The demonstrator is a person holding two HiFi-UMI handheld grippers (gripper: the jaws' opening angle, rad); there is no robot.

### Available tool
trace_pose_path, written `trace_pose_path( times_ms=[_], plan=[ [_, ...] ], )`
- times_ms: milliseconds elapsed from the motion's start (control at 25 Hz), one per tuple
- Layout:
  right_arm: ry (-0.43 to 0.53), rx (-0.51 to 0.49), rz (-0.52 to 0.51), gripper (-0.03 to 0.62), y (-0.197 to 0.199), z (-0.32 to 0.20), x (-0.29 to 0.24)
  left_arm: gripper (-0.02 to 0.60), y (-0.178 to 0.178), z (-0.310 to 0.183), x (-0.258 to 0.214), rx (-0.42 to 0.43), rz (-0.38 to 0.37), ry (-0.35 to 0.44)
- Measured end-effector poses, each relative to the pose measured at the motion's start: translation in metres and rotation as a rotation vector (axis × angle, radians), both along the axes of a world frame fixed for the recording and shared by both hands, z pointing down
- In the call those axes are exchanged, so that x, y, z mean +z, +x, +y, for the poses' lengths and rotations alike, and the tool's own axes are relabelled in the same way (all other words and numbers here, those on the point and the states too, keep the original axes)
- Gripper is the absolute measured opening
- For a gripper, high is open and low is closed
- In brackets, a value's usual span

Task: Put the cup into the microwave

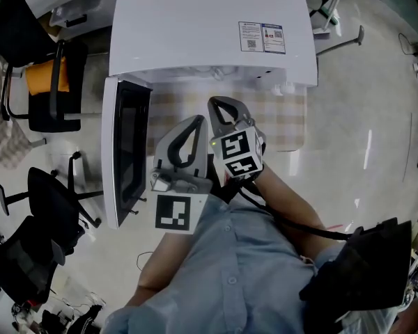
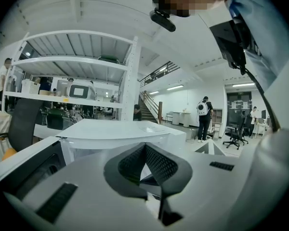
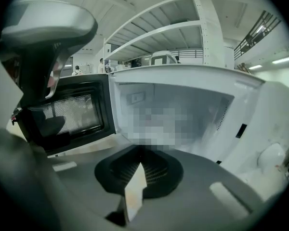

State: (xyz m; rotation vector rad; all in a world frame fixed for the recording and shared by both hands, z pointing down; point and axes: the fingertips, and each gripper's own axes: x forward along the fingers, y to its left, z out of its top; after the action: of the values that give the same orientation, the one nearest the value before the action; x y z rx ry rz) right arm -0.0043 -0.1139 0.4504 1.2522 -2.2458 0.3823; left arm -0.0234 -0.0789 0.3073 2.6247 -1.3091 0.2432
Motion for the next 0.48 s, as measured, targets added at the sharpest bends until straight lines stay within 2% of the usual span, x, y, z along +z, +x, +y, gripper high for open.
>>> trace_pose_path(
  times_ms=[200,480],
  plan=[
    [-0.047,0.043,0.003,0.002,-0.01,-0.021,0.023,0.005,-0.009,-0.017,0.016,0.001,-0.017,-0.047],
    [-0.041,0.126,0.016,0.002,-0.011,-0.053,0.034,0.005,-0.03,-0.041,0.039,-0.026,-0.023,-0.1]
  ],
)
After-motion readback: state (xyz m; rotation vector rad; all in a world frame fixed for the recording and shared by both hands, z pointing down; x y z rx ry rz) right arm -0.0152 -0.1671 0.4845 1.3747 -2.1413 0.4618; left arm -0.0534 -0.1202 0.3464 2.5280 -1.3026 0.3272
